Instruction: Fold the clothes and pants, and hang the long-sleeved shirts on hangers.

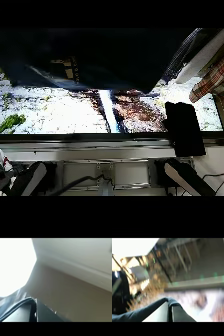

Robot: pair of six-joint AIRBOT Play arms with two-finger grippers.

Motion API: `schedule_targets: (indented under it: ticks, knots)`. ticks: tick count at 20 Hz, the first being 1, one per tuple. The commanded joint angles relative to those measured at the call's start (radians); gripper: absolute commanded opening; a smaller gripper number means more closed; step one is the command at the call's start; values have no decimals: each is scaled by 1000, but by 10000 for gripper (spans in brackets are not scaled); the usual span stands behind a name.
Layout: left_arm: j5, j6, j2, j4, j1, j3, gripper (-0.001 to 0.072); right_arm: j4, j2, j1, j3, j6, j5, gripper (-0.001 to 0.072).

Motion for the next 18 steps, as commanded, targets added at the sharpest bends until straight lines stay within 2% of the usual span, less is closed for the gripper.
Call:
schedule_targets:
  ticks: [1, 6, 13, 16, 18]
  knots:
    - [116, 55, 90, -43, 6, 153, 12, -69, 40, 1, 186, 36, 26, 27]
    - [192, 55, 137, 85, 6, 278, 12, -176, 60, 1, 352, 81, 76, 27]
    - [193, 55, 177, 100, 6, 381, 12, -224, 149, 1, 382, 105, 76, 27]
    - [205, 55, 181, 237, 6, 406, 12, -301, 171, 1, 382, 114, 74, 28]
    - [208, 54, 177, 373, 6, 406, 12, -347, 155, 1, 378, 158, 79, 28]
